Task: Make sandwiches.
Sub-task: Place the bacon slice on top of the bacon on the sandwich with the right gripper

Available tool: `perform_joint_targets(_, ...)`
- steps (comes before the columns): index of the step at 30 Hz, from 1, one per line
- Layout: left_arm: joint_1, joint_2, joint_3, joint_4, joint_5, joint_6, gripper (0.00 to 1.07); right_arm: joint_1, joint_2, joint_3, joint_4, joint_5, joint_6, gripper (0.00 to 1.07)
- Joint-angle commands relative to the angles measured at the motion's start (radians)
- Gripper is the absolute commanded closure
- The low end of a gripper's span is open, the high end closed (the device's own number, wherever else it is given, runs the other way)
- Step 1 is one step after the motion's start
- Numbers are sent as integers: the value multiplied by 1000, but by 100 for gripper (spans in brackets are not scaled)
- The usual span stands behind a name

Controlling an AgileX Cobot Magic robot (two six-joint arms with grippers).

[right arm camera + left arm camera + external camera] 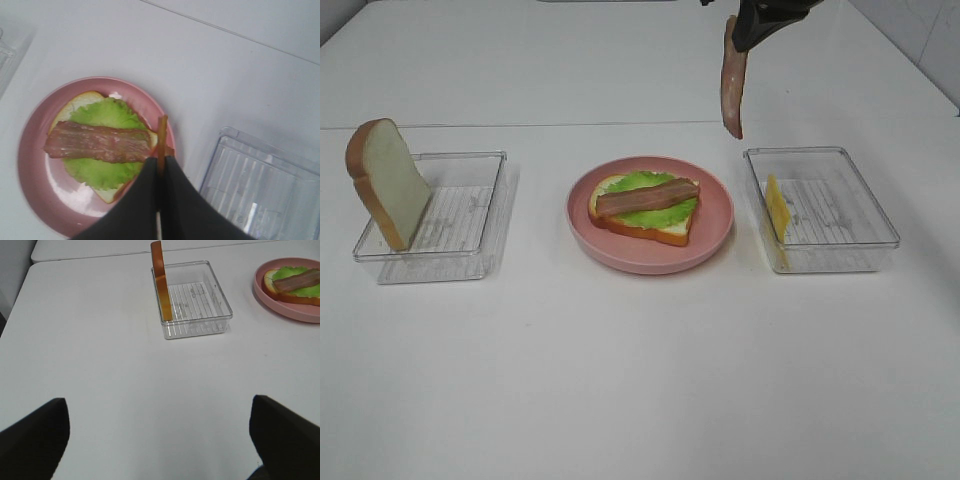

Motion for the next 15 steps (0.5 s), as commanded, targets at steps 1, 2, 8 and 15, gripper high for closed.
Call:
perform_joint_targets(1, 2, -12, 1, -9, -6, 0, 17, 10, 15, 0, 81, 15, -27, 107)
perform_joint_targets(2, 2, -12, 1, -9, -6, 0, 17, 10, 15, 0, 81, 15, -27, 107)
perform_joint_targets(8, 2, -12, 1, -9, -6, 0, 17, 93, 37, 6, 79, 9, -42, 107)
perform_joint_targets(15, 2, -12, 1, -9, -6, 0, 17, 226, 100, 6, 81, -38, -57, 107)
